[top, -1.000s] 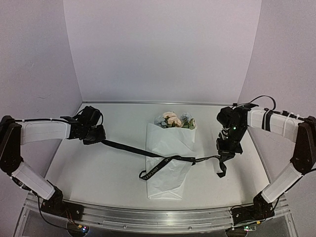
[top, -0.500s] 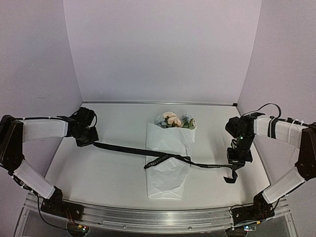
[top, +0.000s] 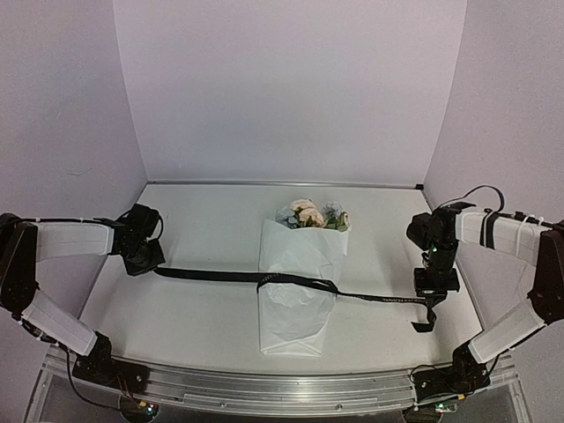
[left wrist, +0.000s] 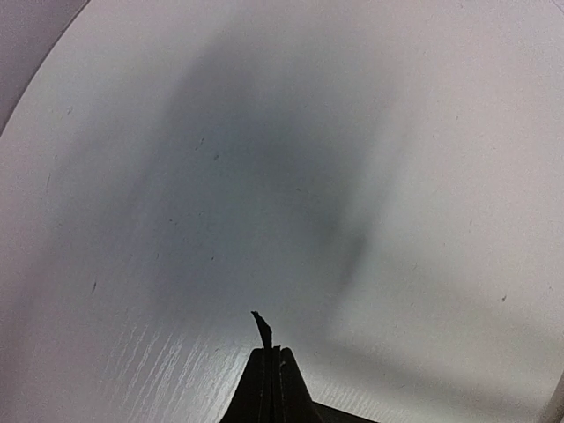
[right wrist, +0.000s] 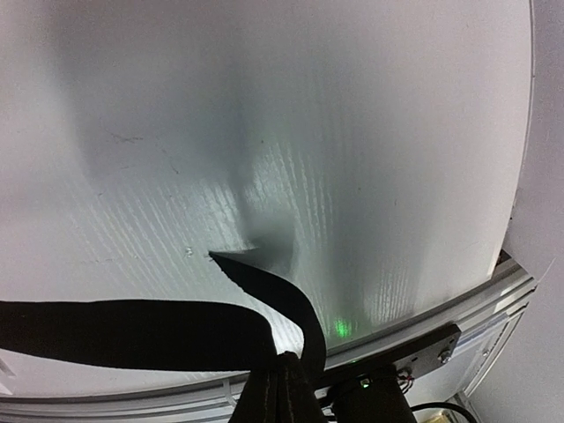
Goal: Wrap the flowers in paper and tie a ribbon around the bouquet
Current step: Cross the ribbon over the folded bouquet.
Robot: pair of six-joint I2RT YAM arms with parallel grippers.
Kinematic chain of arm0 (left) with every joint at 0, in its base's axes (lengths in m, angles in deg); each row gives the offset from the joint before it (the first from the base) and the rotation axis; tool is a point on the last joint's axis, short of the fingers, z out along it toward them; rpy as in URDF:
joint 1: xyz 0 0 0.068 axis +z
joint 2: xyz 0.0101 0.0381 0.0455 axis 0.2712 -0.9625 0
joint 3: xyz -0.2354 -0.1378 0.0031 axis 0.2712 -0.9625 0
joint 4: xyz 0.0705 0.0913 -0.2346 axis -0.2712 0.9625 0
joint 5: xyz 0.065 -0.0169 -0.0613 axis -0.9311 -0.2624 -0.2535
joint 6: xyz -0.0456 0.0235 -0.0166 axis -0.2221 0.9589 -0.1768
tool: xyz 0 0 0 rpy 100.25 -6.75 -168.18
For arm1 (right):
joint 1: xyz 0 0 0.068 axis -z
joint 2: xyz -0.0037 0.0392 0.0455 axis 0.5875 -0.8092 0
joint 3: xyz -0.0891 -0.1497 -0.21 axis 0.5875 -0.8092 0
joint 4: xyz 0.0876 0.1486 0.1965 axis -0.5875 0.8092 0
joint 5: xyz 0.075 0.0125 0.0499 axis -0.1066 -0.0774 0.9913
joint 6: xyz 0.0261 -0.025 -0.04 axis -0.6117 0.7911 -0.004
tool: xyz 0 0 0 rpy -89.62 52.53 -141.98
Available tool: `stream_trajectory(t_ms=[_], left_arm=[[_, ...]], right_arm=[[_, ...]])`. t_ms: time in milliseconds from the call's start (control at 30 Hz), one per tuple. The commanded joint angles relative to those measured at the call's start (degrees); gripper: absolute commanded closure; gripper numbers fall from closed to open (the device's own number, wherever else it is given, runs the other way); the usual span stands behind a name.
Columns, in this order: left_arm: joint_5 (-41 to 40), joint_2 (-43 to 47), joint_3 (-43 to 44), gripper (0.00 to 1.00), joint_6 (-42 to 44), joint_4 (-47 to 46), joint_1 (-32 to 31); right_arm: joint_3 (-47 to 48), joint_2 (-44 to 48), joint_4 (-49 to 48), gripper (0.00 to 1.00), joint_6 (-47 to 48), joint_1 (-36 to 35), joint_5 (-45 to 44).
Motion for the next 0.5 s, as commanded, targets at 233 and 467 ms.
stream_trajectory(t_ms=[233, 467], left_arm=[[-6.5, 5.2, -2.7, 1.0, -2.1, 0.3, 0.3], [-0.4, 3.3, -1.9, 0.98, 1.3, -3.4, -1.9]], right_arm=[[5.5, -4.2, 6.3, 1.0, 1.8, 1.6, -4.8], [8.5, -6.7, 6.0, 0.82, 4.2, 1.1, 1.9]])
